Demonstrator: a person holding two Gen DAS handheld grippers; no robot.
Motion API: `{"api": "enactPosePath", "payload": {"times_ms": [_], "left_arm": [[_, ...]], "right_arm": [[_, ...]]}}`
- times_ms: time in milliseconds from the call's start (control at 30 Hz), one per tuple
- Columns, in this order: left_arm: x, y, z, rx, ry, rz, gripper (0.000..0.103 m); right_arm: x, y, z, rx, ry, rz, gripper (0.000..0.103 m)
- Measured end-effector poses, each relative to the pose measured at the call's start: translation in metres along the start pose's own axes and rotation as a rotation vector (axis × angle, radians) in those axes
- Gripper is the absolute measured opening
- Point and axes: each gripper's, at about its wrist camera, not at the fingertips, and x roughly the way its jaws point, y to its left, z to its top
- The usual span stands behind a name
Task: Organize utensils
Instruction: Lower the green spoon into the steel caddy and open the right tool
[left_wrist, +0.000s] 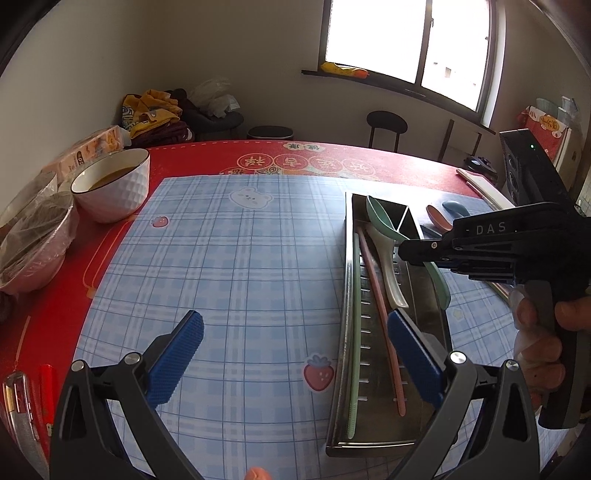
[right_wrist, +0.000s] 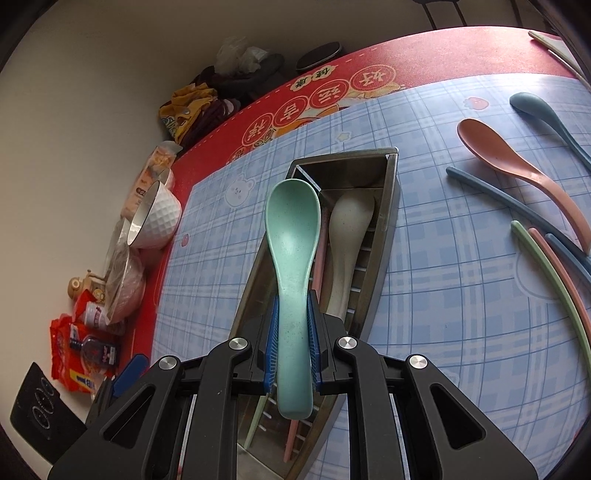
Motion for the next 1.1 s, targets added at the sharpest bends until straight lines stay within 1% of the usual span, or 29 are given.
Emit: {"api": "enactPosePath", "payload": {"times_ms": [367, 600, 800, 967, 1033, 1067, 1100], "left_arm": [[0.003, 0.004, -0.001, -0.012, 0.01, 0.003, 0.097], [0.007, 0.008, -0.001, -0.026, 0.014, 0.007, 0.097], [0.005, 0.0, -0.001, -0.014, 0.017, 0.013, 0.097], [0.001, -0.012, 0.002, 0.002, 0.015, 0.016, 0.097], [0.0, -0.016, 0.002, 0.006, 0.015, 0.019, 0.097], [-0.001, -0.019, 0.003, 0.008, 0.014, 0.021, 0.097], [-0.002, -0.021, 0.003, 0.01, 0.014, 0.022, 0.097]], "right_arm": [[0.005, -0.001, 0.001, 0.008, 0.003, -0.022, 0.016], [0.003, 0.005, 0.002, -0.022, -0.005, -0.016, 0.016], [-0.011, 0.008, 0.003, -0.074, -0.047, -0.032, 0.016], [-0.027, -0.001, 0.004, -0.101, -0.086, -0.049, 0.017], [-0.034, -0.008, 0.004, -0.106, -0.1, -0.054, 0.022], [-0.038, -0.011, 0.004, -0.11, -0.11, -0.056, 0.032], [-0.044, -0.015, 0.003, -0.115, -0.123, -0.064, 0.045]]}}
